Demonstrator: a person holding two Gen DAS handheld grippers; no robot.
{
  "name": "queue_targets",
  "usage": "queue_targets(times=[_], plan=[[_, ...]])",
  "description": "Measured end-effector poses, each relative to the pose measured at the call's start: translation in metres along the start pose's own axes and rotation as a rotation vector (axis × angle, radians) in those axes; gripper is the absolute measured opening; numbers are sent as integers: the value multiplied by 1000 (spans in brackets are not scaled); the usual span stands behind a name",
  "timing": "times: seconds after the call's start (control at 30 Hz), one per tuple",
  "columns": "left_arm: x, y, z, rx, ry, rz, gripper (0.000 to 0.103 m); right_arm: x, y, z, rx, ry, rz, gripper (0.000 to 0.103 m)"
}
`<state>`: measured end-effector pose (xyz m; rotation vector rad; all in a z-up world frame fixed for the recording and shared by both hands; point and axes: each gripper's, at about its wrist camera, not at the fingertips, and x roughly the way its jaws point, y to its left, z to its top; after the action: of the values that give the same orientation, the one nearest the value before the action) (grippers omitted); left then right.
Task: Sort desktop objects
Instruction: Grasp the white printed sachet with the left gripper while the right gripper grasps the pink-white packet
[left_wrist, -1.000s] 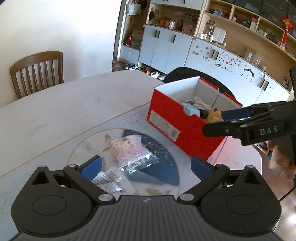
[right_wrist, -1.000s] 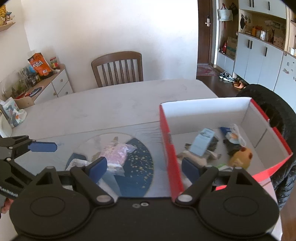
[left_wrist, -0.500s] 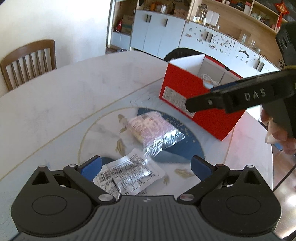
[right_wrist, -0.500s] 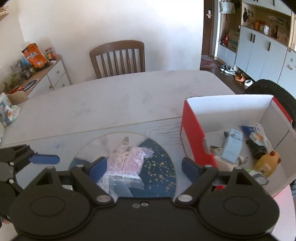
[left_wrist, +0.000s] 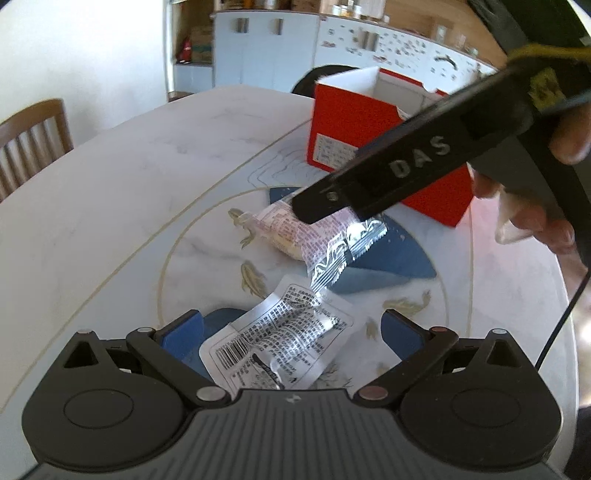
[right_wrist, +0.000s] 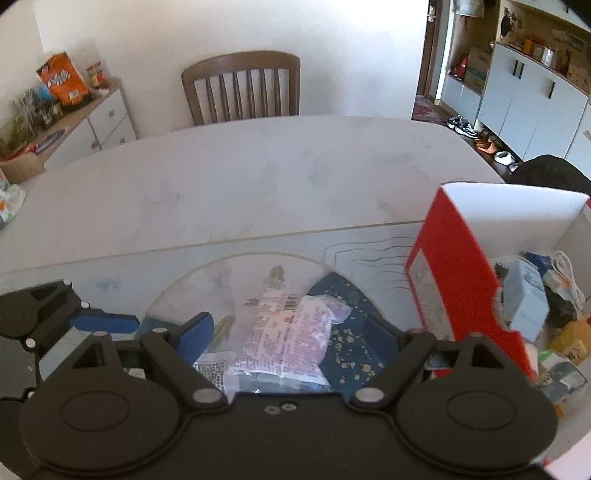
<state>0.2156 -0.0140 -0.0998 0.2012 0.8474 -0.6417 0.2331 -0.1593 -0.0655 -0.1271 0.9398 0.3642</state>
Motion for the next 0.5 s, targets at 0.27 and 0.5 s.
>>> queue_targets(times=[0.27, 0.5], plan=[[13, -4, -1, 185, 29, -80, 103, 25, 0, 3, 43, 50, -25, 88], [25, -2, -4, 247, 52, -69, 103, 48, 3, 1, 46, 96, -54, 88]])
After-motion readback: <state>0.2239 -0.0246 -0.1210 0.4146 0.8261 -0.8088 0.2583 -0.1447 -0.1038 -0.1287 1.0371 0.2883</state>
